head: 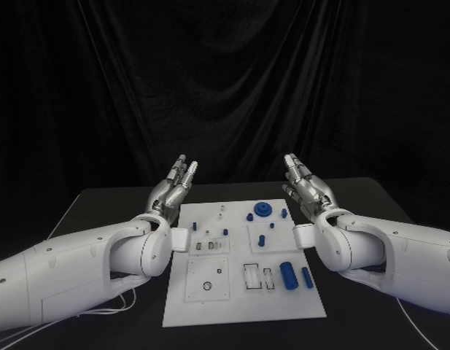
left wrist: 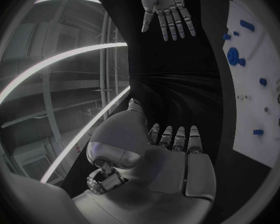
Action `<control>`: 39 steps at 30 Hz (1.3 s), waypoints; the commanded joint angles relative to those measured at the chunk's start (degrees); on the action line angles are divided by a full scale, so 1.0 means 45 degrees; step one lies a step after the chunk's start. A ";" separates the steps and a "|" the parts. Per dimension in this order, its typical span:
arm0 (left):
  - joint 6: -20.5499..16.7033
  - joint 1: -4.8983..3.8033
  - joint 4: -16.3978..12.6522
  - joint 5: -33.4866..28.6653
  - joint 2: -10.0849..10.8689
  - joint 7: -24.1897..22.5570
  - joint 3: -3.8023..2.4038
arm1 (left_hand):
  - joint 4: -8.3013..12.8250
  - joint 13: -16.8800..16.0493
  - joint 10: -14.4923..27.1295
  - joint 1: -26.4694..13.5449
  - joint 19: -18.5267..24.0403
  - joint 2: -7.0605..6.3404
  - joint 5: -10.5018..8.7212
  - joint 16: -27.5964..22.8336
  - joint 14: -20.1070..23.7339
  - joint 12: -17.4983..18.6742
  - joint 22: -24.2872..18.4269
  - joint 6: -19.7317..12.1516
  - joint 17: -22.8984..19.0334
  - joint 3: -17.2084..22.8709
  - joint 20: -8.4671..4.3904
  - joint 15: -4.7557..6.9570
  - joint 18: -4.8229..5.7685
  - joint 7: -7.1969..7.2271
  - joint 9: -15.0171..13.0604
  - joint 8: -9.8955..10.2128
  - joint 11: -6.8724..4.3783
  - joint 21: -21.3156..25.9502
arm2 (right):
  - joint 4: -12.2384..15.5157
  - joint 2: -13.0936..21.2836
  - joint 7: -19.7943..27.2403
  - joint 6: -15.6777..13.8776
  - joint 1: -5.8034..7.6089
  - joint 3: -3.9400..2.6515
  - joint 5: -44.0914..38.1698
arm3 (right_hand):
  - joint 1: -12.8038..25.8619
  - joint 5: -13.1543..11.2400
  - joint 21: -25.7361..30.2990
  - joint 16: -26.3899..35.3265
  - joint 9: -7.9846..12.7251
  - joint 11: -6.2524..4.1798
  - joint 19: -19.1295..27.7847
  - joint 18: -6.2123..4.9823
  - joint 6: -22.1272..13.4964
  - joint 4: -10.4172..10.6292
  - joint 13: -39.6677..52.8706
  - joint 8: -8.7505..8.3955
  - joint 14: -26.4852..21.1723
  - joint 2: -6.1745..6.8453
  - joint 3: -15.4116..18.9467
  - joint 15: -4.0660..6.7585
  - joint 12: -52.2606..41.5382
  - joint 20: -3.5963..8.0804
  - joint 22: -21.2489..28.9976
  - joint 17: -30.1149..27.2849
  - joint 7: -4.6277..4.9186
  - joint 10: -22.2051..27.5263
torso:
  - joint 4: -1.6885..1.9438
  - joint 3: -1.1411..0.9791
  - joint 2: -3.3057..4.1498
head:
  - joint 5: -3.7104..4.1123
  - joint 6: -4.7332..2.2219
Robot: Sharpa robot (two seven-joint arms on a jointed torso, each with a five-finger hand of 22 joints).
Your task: Assemble the parts on the task board
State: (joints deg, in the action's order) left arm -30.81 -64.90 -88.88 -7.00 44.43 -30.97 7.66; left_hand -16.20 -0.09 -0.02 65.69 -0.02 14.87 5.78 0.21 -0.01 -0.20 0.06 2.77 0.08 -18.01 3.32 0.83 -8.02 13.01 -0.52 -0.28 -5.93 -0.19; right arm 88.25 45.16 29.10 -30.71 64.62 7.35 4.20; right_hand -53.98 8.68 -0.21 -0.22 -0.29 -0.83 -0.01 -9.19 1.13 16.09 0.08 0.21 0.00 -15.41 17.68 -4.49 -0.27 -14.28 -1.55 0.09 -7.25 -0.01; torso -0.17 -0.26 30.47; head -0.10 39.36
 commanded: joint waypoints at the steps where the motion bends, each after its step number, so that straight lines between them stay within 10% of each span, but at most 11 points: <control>1: 0.2977 -0.0285 0.0039 -0.1676 -0.0055 -0.1043 0.0264 | -0.0115 0.0021 0.0004 0.0669 0.0004 0.0254 0.0142 -0.0046 0.0003 0.0043 -0.0014 0.0143 -0.0018 -0.0179 0.0257 -0.0087 -0.0216 -0.0148 -0.0031 -0.0081 0.0287 0.0042 | -0.0100 0.0051 -0.0511 0.3102 0.0271 0.0292 0.1021 | -0.0537 0.0152 0.0048 0.0048 -0.0031 -0.0012 0.0003 -0.0222 0.0065 0.0098 -0.0018 0.0075 0.0000 -0.0122 0.0209 -0.0176 0.0060 -0.0162 0.0345 -0.0020 0.0003 0.0003 | -0.0001 -0.0003 -0.0008 | 0.0001 0.0002; 9: 0.4848 -0.0708 0.0119 -0.2698 -0.0099 -0.1511 0.0885 | -0.0115 -0.0010 -0.0086 0.0350 0.0004 0.0345 0.0006 -0.0046 0.0003 0.0013 -0.0014 0.0487 -0.0018 -0.0018 0.1007 -0.0904 -0.0124 -0.0936 -0.0087 -0.0146 0.1425 0.0042 | -0.0309 0.0126 -0.0852 0.5870 0.0845 0.1178 0.1898 | -0.0657 0.0146 0.0048 0.0048 -0.0101 0.0341 0.0003 -0.0232 0.0346 0.0091 -0.0018 0.0194 0.0000 -0.0082 0.0190 -0.0332 0.0060 -0.0231 0.0345 -0.0020 0.0627 0.0003 | -0.0001 -0.0003 -0.0008 | 0.0001 0.0002; 11: 0.5036 -0.0751 0.0127 -0.2800 -0.0103 -0.1558 0.0947 | -0.0115 -0.0089 -0.0355 0.0364 0.0004 0.0325 0.0034 -0.0046 0.0003 -0.0087 -0.0014 0.0644 -0.0018 0.0016 0.1255 -0.1073 -0.0211 -0.1109 -0.0112 -0.0187 0.1606 0.0042 | -0.0340 0.0137 -0.0902 0.6278 0.0930 0.1309 0.2027 | -0.0711 0.0167 0.0048 0.0048 -0.0212 0.0509 0.0003 -0.0236 0.0821 0.0096 -0.0018 0.0438 0.0000 -0.0061 0.0187 -0.0385 0.0060 -0.0117 0.0345 -0.0020 0.0986 0.0003 | -0.0001 -0.0003 -0.0008 | 0.0001 0.0002; 17: 0.5132 -0.0772 0.0131 -0.2852 -0.0105 -0.1582 0.0979 | -0.0104 -0.0357 -0.1500 0.0955 -0.0716 0.0321 0.1048 0.0456 -0.0412 -0.0977 0.0418 0.1296 0.0173 0.0103 0.2023 -0.1706 -0.0372 -0.1831 -0.0208 -0.0339 0.2428 -0.0603 | -0.0389 0.0155 -0.0982 0.6925 0.1064 0.1516 0.2232 | -0.0907 0.0314 0.0048 0.0048 -0.0274 0.1167 0.0003 -0.0265 0.1209 0.0083 -0.0018 0.0786 0.0000 -0.0025 0.0144 -0.0553 0.0060 -0.0052 0.0345 -0.0020 0.1133 0.0003 | -0.0001 -0.0003 -0.0008 | 0.0001 0.0002; 18: 0.5336 -0.0730 0.0699 -0.1443 0.0487 -0.1893 0.0979 | -0.0103 -0.0373 -0.1563 0.1025 -0.0820 0.0334 0.1141 0.0518 -0.0458 -0.1071 0.0458 0.1369 0.0187 0.0118 0.2068 -0.1765 -0.0377 -0.1885 -0.0219 -0.0360 0.2450 -0.0676 | -0.0388 0.0713 -0.0984 0.7578 0.1084 0.1517 0.2157 | -0.0974 0.0406 0.0048 0.0048 -0.0291 0.1289 0.0003 -0.0274 0.1297 0.0083 -0.0007 0.0854 0.0000 -0.0023 0.0130 -0.0649 0.0038 -0.0085 0.0345 -0.0020 0.1175 -0.0002 | -0.0033 0.0035 0.0149 | -0.0060 0.1280; 22: 0.5536 -0.0719 0.0761 -0.1114 0.0522 -0.2560 0.0980 | -0.0093 -0.0582 -0.2626 0.1698 -0.1967 0.0285 0.1997 0.1393 -0.1341 -0.2241 0.0824 0.2263 0.0388 0.0233 0.2431 -0.2004 -0.0500 -0.2304 -0.0345 -0.0683 0.2642 -0.1425 | -0.0365 0.0950 -0.1121 0.8159 0.1097 0.1517 0.1753 | -0.1855 0.1723 -0.0285 -0.0151 -0.0395 0.1842 -0.0437 -0.0275 0.1824 -0.0170 0.0172 0.1272 0.0133 -0.0039 -0.0140 -0.0959 -0.0569 -0.0425 0.0124 0.0097 0.1520 -0.0186 | -0.0054 0.0049 0.0241 | -0.0151 0.1433; 25: 0.5581 -0.0715 0.0688 -0.0502 0.0701 -0.2882 0.0980 | -0.0109 -0.0952 -0.4698 0.3090 -0.4677 -0.0148 0.4885 0.3197 -0.3626 -0.4409 0.1495 0.3994 0.0732 0.0436 0.2919 -0.2133 -0.0539 -0.2821 -0.0554 -0.1310 0.2871 -0.2971 | -0.0348 0.1095 -0.1252 0.8499 0.1114 0.1517 0.1340 | -0.2883 0.3821 -0.0960 -0.0762 -0.0528 0.2280 -0.1599 -0.0284 0.2536 -0.0698 0.0357 0.1668 0.0728 -0.0027 -0.0770 -0.0996 -0.1522 -0.0472 -0.0218 0.0448 0.1875 -0.0531 | -0.0078 0.0068 0.0335 | -0.0193 0.1560; 31: 0.5432 -0.0712 0.0388 0.0318 0.1281 -0.3254 0.0980 | -0.0096 -0.0866 -0.5002 0.3862 -0.5425 -0.0296 0.6042 0.3759 -0.4408 -0.5366 0.1439 0.4975 0.0718 0.0624 0.2970 -0.2417 -0.0459 -0.3321 -0.0599 -0.1698 0.3203 -0.3204 | -0.0217 0.1427 -0.1473 0.8900 0.1253 0.1517 0.0657 | -0.4245 0.5151 -0.2117 -0.2484 -0.0776 0.2546 -0.4297 -0.0182 0.3767 -0.1717 0.0724 0.2230 0.2781 0.0129 -0.1256 -0.1315 -0.3930 -0.0522 -0.0619 0.1311 0.2165 -0.1309 | -0.0006 0.0113 0.0562 | -0.0294 0.1990; 35: 0.5344 -0.0712 0.0248 0.0486 0.1652 -0.3435 0.0980 | -0.0091 -0.0875 -0.5254 0.4132 -0.5648 -0.0414 0.6436 0.4436 -0.5245 -0.5783 0.1382 0.5821 0.0808 0.0736 0.2979 -0.2550 -0.0394 -0.3727 -0.0671 -0.1992 0.3371 -0.3249 | -0.0168 0.1615 -0.1501 0.8862 0.1377 0.1517 0.0341 | -0.5035 0.5917 -0.2705 -0.4125 -0.1465 0.2667 -0.6298 -0.0126 0.6082 -0.2580 0.1294 0.3456 0.4684 0.0219 -0.1638 -0.1258 -0.6821 -0.0547 -0.0711 0.2116 0.2488 -0.2174 | 0.0107 0.0145 0.0764 | -0.0279 0.2136; 39: 0.5173 -0.0714 -0.0032 0.0554 0.2094 -0.3593 0.0980 | -0.0080 -0.0873 -0.5307 0.4261 -0.5736 -0.0485 0.6650 0.4623 -0.5447 -0.5911 0.1361 0.6036 0.0825 0.0796 0.2988 -0.2611 -0.0351 -0.3825 -0.0678 -0.2050 0.3439 -0.3269 | -0.0133 0.1802 -0.1478 0.8682 0.1528 0.1517 0.0193 | -0.5467 0.6120 -0.3059 -0.4883 -0.1774 0.2660 -0.7644 -0.0232 0.6527 -0.3094 0.1693 0.4229 0.5415 0.0328 -0.2014 -0.1196 -0.8130 -0.0514 -0.0750 0.2516 0.2791 -0.2537 | 0.0200 0.0227 0.1053 | -0.0224 0.2131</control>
State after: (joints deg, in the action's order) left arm -7.41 -68.14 -88.55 -6.56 53.64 -38.56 12.11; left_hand -16.59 -4.05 -23.57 84.29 -25.55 12.61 35.51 20.85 -24.20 -26.64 6.27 29.63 3.74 -14.73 16.68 -11.07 -9.77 -4.21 -3.49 -9.31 9.44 -14.61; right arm 87.45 53.06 23.41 7.13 71.26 14.21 7.43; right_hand -78.07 36.13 -13.76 -21.69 -8.09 11.18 -33.55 -9.85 30.18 2.58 7.43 18.75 23.93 -13.94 8.74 -9.88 -35.97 -16.61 -4.88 11.15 5.32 -11.00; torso 0.34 0.47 34.08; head -1.19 48.95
